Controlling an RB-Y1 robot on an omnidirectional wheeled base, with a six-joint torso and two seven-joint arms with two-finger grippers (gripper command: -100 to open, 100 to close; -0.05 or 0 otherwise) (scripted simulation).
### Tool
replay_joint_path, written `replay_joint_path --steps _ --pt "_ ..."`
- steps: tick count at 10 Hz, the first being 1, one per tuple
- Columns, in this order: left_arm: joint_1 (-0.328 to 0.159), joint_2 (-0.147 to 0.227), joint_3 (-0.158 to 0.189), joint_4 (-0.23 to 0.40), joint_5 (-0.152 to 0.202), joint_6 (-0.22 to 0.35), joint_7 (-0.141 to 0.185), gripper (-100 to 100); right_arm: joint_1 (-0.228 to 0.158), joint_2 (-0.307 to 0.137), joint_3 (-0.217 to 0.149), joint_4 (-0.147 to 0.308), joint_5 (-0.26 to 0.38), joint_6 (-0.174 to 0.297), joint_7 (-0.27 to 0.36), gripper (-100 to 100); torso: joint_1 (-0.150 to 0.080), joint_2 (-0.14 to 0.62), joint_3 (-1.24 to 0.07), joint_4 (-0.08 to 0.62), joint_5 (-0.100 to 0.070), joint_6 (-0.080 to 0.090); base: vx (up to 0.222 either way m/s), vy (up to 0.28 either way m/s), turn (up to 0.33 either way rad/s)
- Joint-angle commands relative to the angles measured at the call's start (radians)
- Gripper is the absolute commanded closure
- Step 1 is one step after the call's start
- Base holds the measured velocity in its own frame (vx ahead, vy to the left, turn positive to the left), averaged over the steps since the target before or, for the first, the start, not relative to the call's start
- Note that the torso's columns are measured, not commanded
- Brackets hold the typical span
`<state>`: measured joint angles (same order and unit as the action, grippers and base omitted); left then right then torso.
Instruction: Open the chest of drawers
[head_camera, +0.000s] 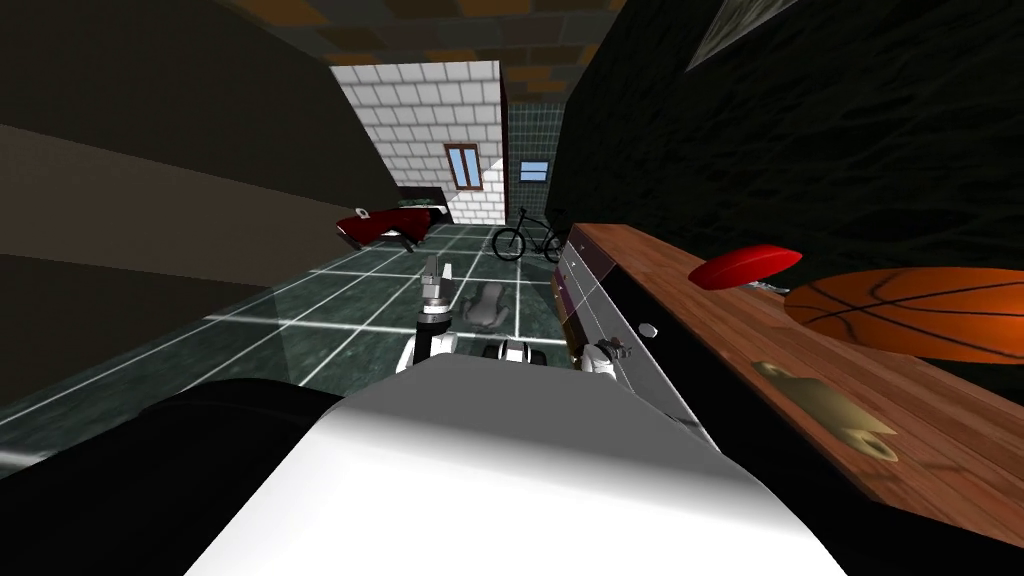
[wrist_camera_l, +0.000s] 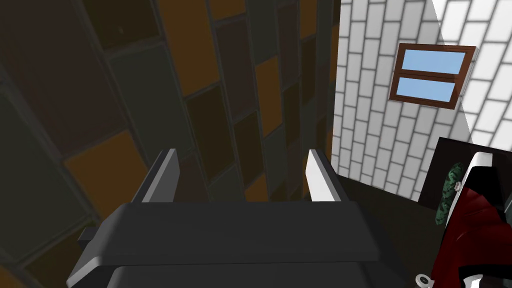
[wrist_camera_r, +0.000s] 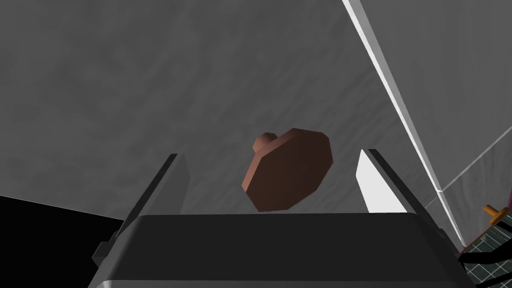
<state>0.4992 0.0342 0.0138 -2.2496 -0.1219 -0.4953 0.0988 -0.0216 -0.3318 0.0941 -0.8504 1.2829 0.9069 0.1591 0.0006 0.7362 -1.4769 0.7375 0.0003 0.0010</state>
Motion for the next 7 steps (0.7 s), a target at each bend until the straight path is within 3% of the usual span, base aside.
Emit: replay_joint_path --steps 1,7 --pt "0.0 0.0 0.0 0.0 0.0 0.0 0.0 0 0.051 -0.015 0.018 -0.055 0.013 -0.022 -0.007 100 0.003 -0.004 -0.003 -0.001 0.001 0.001 0.117 0.082 -0.207" --pt "0.0 0.0 0.0 0.0 0.0 0.0 0.0 0 0.171 -0.05 0.063 -0.192 0.045 -0.075 -0.02 100 0.0 0.002 0.001 0.001 0.0 -0.003 0.113 0.063 -0.176"
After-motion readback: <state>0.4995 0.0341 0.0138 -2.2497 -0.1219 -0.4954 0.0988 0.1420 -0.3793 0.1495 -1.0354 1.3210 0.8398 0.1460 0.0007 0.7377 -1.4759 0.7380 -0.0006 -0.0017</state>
